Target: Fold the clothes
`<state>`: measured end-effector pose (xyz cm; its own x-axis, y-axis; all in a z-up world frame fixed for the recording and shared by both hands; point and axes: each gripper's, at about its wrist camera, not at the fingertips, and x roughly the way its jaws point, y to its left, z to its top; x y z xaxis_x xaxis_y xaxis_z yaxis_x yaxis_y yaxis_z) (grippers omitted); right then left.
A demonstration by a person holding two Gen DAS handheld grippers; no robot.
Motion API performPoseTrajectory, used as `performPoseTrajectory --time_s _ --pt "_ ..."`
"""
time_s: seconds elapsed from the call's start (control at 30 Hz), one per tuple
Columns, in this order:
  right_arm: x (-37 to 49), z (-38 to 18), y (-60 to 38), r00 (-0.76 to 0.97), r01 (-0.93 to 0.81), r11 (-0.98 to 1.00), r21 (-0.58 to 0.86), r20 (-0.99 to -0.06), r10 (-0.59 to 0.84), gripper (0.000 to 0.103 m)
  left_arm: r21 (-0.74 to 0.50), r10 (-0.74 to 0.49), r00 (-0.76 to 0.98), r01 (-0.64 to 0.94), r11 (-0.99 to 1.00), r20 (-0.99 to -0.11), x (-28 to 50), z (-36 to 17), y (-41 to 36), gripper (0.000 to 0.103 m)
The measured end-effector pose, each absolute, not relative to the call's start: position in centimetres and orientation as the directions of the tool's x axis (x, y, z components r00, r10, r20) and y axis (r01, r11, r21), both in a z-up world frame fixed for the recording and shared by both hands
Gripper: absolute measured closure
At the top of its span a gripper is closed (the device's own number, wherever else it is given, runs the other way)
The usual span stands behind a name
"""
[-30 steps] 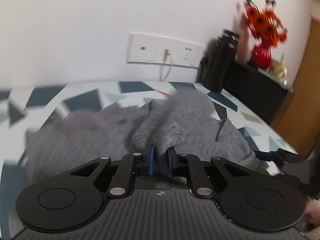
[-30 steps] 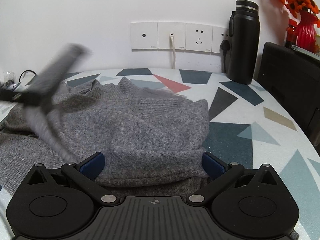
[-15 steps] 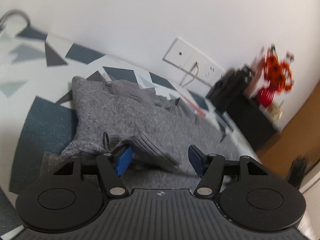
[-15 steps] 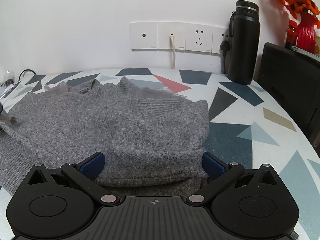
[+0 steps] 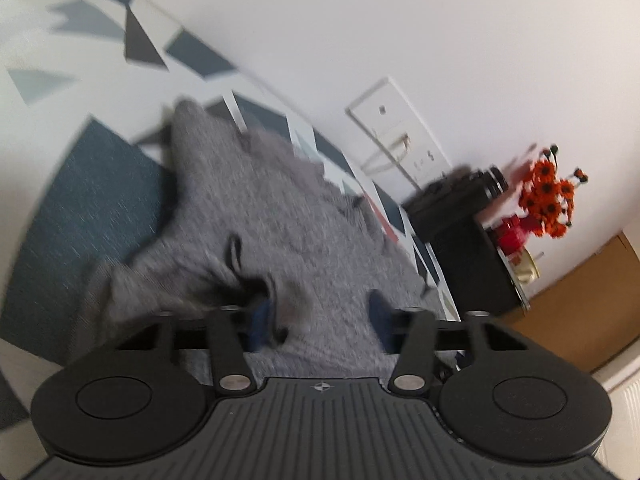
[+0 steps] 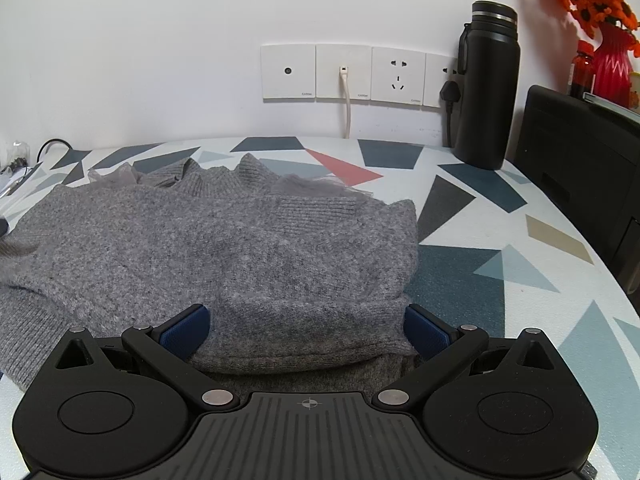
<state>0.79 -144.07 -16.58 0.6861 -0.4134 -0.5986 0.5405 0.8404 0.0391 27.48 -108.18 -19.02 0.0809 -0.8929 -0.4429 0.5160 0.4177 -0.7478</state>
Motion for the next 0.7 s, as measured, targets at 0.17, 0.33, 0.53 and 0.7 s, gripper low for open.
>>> performPoseTrajectory --time_s 0.17,0.33,0.53,0.7 --pt "0.6 -16.5 -144.1 0.692 0.535 0.844 0.044 -0.596 -0.408 0.001 -0.716 -0.88 0.084 0.548 0.432 -0.467 26.9 -19.3 -108.8 0.093" --pt "-1.3 -14.3 -144.6 0.742 0.478 0.874 0.092 -0.574 -0.346 0.001 -0.656 -0.897 0.14 0.637 0.405 -0.419 25.6 -17.5 -108.0 0.096" --pt "-3.2 -9.5 -148.8 0.821 0.488 0.834 0.256 -0.46 -0.339 0.005 -0.525 -0.902 0.232 0.749 0.405 -0.364 24.7 -14.7 -107.0 0.096" --pt "1.4 -10.9 -150.2 0.758 0.451 0.882 0.135 -0.58 -0.299 0.052 -0.508 -0.872 0.23 0.737 0.446 -0.431 25.1 -16.9 -107.4 0.096"
